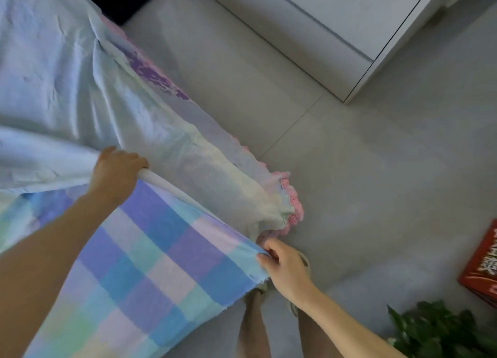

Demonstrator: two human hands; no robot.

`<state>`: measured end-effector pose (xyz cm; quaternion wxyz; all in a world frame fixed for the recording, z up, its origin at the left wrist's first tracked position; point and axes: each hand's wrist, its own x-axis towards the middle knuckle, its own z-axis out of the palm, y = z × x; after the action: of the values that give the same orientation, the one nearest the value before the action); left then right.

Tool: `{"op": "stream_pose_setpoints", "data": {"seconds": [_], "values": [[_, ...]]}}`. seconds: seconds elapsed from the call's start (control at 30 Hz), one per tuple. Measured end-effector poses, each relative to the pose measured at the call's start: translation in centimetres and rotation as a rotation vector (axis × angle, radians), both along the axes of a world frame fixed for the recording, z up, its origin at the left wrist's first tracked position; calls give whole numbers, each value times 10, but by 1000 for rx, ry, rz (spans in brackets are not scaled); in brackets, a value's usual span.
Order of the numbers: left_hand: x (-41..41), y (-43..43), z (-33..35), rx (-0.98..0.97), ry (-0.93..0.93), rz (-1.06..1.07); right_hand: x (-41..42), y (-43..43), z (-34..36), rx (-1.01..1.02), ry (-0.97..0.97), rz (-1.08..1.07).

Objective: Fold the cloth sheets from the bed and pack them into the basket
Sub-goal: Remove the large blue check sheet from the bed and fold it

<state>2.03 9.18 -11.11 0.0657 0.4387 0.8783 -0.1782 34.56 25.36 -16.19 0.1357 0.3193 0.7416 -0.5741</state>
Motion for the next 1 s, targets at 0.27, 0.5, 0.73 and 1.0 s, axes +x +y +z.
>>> {"op": "stream_pose_setpoints", "data": {"seconds": [0.27,0.5,0.73,1.0], "values": [[-24,57,26,326,-223,-42,5,42,2,-143,-46,-297],[-18,132,-8,139,-346,-199,31,72,-31,-32,-180,-475],[-44,126,-48,-60,-293,82,-2,62,-95,161,-393,-47],[-45,109,-21,-307,-227,119,-49,82,-49,611,-504,334]]}}
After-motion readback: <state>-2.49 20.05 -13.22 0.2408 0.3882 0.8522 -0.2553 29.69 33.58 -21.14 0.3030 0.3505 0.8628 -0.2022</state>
